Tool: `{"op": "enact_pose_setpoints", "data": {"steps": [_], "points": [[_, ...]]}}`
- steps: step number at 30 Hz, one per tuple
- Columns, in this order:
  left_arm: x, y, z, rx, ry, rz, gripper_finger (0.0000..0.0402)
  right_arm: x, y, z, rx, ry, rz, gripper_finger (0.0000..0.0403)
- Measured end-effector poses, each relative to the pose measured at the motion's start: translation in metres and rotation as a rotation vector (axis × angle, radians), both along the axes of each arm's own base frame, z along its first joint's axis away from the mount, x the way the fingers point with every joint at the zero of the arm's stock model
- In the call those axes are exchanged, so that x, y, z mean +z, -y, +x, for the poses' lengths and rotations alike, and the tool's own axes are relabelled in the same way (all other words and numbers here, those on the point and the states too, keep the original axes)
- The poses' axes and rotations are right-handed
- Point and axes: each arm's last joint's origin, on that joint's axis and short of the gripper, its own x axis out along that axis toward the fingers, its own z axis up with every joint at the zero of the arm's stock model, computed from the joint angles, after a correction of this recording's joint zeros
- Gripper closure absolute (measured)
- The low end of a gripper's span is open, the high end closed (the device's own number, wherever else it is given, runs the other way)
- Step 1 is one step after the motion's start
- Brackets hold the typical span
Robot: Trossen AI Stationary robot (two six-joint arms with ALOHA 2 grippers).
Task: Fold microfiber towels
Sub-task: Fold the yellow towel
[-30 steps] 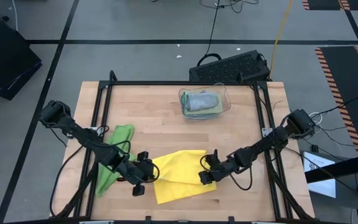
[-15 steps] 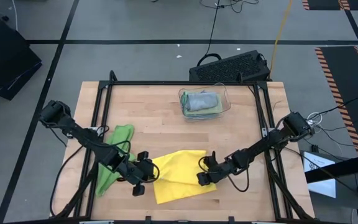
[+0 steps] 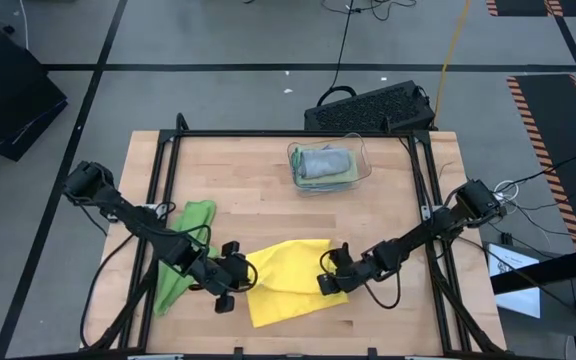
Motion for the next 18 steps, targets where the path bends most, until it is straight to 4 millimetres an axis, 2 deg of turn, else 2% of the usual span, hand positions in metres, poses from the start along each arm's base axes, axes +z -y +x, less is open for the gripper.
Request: {"op": "enact_pose_setpoints", "data": {"steps": [3, 10, 14, 18], "points": [[0.0, -0.001, 0.001, 0.006, 0.0, -0.001, 0.0396, 0.001, -0.001, 0.002, 0.007, 0.028, 0.009, 0.0398], [0.0, -0.002, 0.001, 0.008, -0.001, 0.0, 0.0393, 0.023, -0.004, 0.008, 0.022, 0.169, 0.087, 0.0402], [0.0, -0.002, 0.001, 0.005, -0.002, 0.004, 0.0393, 0.033, -0.004, 0.008, -0.003, 0.21, 0.105, 0.039], [0.0, -0.002, 0.001, -0.001, -0.001, 0.009, 0.0385, 0.037, -0.002, 0.008, -0.046, 0.231, 0.1, 0.0354]]}}
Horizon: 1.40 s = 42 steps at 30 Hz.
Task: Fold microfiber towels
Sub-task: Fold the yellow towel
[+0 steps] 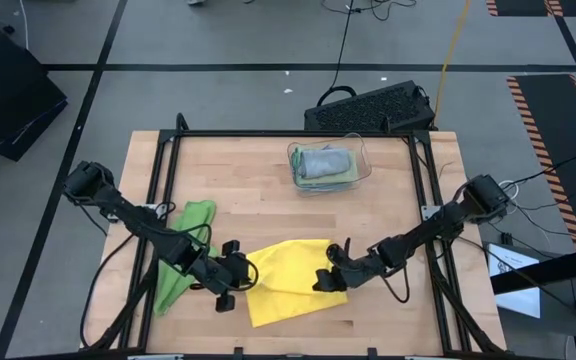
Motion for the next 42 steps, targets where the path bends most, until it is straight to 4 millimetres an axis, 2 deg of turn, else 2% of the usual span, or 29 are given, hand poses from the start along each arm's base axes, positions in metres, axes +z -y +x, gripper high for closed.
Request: {"op": "enact_pose_setpoints", "data": {"steps": [4, 7, 11, 14, 17, 21, 25, 29, 35, 42], "points": [[0.0, 0.0, 0.0, 0.0, -0.001, 0.001, 0.0396, -0.003, 0.002, -0.004, -0.055, -0.075, 0.045, 0.0298], [0.0, 0.0, 0.0, 0.0, -0.002, 0.001, 0.039, -0.003, 0.002, -0.004, -0.083, -0.105, 0.071, 0.0256], [0.0, 0.0, 0.0, -0.003, -0.002, 0.004, 0.0386, 0.013, -0.002, 0.006, -0.062, -0.09, -0.053, 0.0221], [0.0, 0.0, 0.0, -0.003, -0.002, 0.004, 0.0396, 0.03, -0.005, 0.013, 0.04, -0.104, -0.277, 0.0217], [0.0, 0.0, 0.0, -0.003, -0.002, 0.005, 0.0391, 0.04, -0.008, 0.014, 0.239, -0.11, -0.464, 0.0216], [0.0, 0.0, 0.0, -0.003, -0.002, 0.005, 0.0386, 0.032, -0.007, 0.007, 0.431, -0.154, -0.555, 0.0216], [0.0, 0.0, 0.0, -0.003, -0.002, 0.004, 0.0396, 0.03, -0.012, 0.007, 0.654, 0.016, -0.753, 0.0216], [0.0, 0.0, 0.0, -0.003, -0.002, 0.005, 0.0385, 0.027, -0.017, 0.008, 0.799, 0.137, -0.963, 0.0216], [0.0, 0.0, 0.0, -0.003, -0.002, 0.005, 0.0396, 0.01, -0.012, 0.005, 0.88, 0.113, -0.999, 0.0216], [-0.001, -0.001, 0.0, 0.0, -0.004, 0.014, 0.0387, -0.01, -0.015, 0.008, 0.905, 0.145, -0.989, 0.0216]]}}
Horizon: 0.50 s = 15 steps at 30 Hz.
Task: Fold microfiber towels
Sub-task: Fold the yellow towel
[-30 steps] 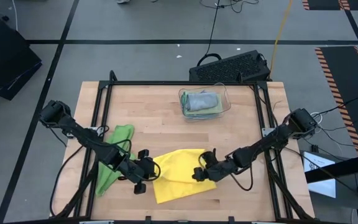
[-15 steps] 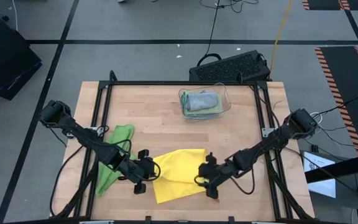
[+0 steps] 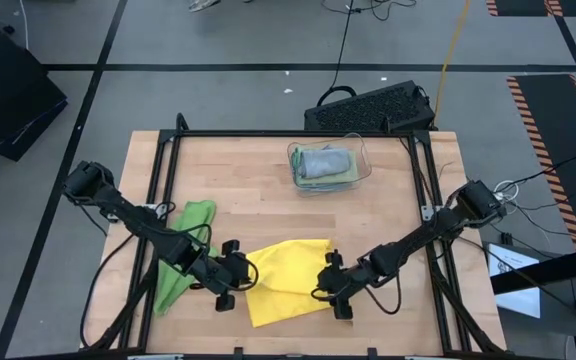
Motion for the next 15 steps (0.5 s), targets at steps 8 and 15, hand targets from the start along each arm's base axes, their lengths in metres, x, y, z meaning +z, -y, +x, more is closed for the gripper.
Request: {"op": "enact_pose_setpoints", "data": {"steps": [8, 15], "points": [[0.0, 0.0, 0.0, 0.001, -0.004, 0.002, 0.0384, -0.016, -0.003, 0.003, 0.018, -0.017, -0.029, 0.0243], [-0.001, 0.0, -0.001, 0.006, -0.011, 0.002, 0.0395, -0.018, -0.004, 0.0, -0.043, 0.002, -0.099, 0.0248]]}}
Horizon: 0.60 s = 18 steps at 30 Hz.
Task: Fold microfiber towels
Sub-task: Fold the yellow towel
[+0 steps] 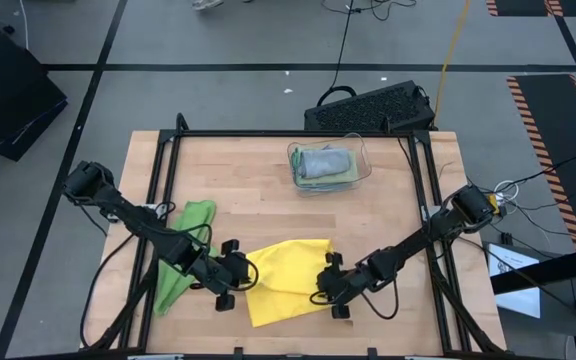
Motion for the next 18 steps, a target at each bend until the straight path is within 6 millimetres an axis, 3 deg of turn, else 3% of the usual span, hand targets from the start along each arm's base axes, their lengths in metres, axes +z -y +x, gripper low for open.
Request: {"op": "enact_pose_setpoints", "data": {"steps": [6, 18], "points": [[-0.0006, -0.001, -0.0002, 0.003, -0.007, 0.005, 0.0389, -0.0016, 0.001, -0.0016, 0.012, -0.02, -0.02, 0.0271], [-0.0007, -0.0011, -0.0004, 0.002, -0.01, 0.006, 0.0395, -0.0014, -0.002, -0.0028, -0.039, -0.055, 0.085, 0.0368]]}}
